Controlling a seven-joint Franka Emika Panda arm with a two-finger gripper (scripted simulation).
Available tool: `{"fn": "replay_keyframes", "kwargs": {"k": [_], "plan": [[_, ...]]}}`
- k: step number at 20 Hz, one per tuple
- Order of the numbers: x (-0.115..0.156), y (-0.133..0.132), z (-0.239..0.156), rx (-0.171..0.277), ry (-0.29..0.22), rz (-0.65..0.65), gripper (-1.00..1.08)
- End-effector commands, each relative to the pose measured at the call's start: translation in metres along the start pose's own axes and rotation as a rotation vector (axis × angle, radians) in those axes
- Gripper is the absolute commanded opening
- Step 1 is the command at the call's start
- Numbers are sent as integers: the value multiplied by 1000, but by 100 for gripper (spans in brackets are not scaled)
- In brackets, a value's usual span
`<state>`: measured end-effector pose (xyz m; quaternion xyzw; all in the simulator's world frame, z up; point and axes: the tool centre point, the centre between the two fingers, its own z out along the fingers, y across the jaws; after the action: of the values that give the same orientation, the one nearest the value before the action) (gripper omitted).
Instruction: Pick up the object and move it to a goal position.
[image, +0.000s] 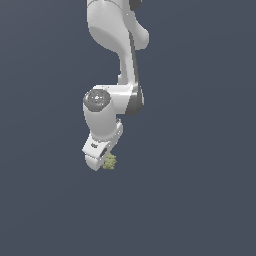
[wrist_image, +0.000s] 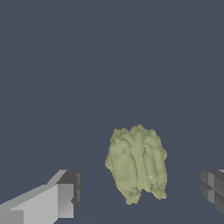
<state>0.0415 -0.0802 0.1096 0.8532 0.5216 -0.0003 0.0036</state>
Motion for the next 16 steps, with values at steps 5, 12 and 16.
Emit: {"fn": "replay_keyframes", "kwargs": {"k": [5, 12, 16], "plan": [[-7, 6, 10, 3, 2, -128, 100], [-11, 10, 15, 5, 4, -203, 100], [-12, 11, 16, 5, 5, -218, 100]]}}
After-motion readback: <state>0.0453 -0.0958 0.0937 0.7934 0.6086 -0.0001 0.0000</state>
